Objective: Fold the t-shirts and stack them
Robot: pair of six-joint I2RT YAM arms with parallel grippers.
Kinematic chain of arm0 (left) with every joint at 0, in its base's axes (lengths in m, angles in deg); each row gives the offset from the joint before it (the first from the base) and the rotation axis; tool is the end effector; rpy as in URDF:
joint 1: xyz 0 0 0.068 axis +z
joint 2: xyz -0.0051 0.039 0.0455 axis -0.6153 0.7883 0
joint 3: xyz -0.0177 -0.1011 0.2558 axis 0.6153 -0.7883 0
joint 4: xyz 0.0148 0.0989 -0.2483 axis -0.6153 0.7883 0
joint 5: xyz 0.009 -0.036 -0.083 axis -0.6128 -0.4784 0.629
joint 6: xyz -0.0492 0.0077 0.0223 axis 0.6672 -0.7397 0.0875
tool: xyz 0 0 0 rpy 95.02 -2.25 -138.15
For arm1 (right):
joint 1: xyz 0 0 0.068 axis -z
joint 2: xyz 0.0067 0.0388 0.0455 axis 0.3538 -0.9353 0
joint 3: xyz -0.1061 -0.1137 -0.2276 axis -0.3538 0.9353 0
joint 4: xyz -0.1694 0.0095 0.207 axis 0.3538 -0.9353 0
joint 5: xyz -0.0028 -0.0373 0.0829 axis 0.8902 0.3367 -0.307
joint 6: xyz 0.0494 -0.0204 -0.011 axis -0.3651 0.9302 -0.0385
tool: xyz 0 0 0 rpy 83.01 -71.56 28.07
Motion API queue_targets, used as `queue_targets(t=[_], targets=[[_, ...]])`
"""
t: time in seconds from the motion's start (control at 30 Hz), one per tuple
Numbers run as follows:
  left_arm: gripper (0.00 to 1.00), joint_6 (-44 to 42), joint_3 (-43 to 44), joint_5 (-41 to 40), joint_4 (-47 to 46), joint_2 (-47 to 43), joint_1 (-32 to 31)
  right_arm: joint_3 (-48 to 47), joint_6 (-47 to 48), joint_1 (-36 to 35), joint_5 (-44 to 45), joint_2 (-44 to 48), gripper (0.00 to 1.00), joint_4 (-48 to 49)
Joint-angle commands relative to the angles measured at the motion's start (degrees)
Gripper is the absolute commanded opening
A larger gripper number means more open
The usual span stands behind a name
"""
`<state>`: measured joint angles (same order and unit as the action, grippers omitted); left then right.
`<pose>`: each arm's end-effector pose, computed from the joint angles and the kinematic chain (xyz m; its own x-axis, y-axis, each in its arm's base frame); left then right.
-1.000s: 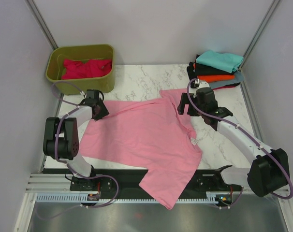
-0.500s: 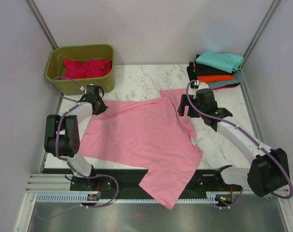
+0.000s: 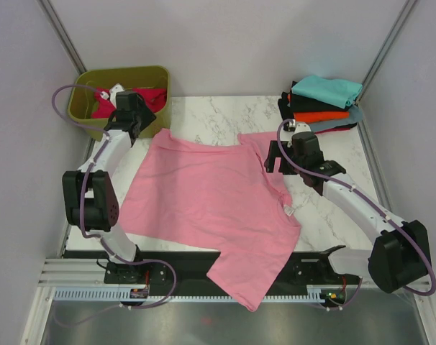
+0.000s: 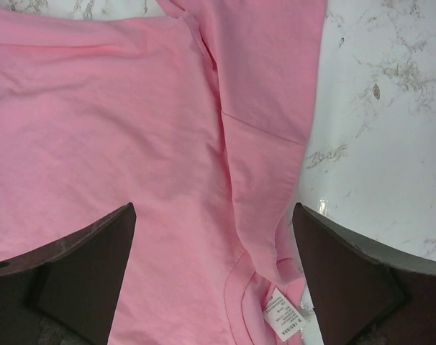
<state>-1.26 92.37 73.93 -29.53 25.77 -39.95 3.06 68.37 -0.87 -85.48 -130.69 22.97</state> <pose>0.4117 -0.0081 0.2852 -0.3786 -0.5618 -0.7356 -0.4021 0.8157 -0.4159 0.2622 0.1023 0.2674 -0.6644 0.1258 -0.7367 -0.1066 0.9597 0.2600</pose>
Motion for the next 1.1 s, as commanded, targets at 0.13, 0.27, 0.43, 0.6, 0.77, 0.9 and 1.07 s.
queue_targets(t=[0.13, 0.27, 0.43, 0.6, 0.77, 0.9, 1.07], targets=[[0.68, 2.52, -3.79, -1.56, -0.55, -7.61, 0.92, 1.93, -0.58, -0.3, -1.84, 3.63, 0.98, 1.71], [0.65, 0.4, -11.77, 1.42, 2.54, -16.46, 0.75, 2.11, -2.16, -1.53, -2.11, 2.67, 0.98, 3.29], [0.64, -0.48, -27.76, 3.62, 3.07, -25.53, -0.13, -4.71, -2.69, -2.41, -3.26, -7.07, 0.98, 4.97], [0.62, -0.13, -36.74, 5.91, 2.89, -28.1, -1.0, -12.99, -3.49, -1.36, 2.37, -23.06, 0.98, 4.7], [0.61, 1.19, -39.47, 6.61, 2.27, -26.34, -4.44, -26.35, -3.05, 1.45, 4.83, -38.26, 0.98, 1.37], [0.61, 1.36, -41.84, 8.63, 0.96, -25.81, -5.05, -32.94, -2.61, 4.09, 3.96, -45.14, 0.98, 0.66], [0.61, 3.03, -45.01, 11.17, -0.53, -24.76, -5.32, -46.13, -2.87, 6.2, 0.45, -56.99, 0.98, -3.81]])
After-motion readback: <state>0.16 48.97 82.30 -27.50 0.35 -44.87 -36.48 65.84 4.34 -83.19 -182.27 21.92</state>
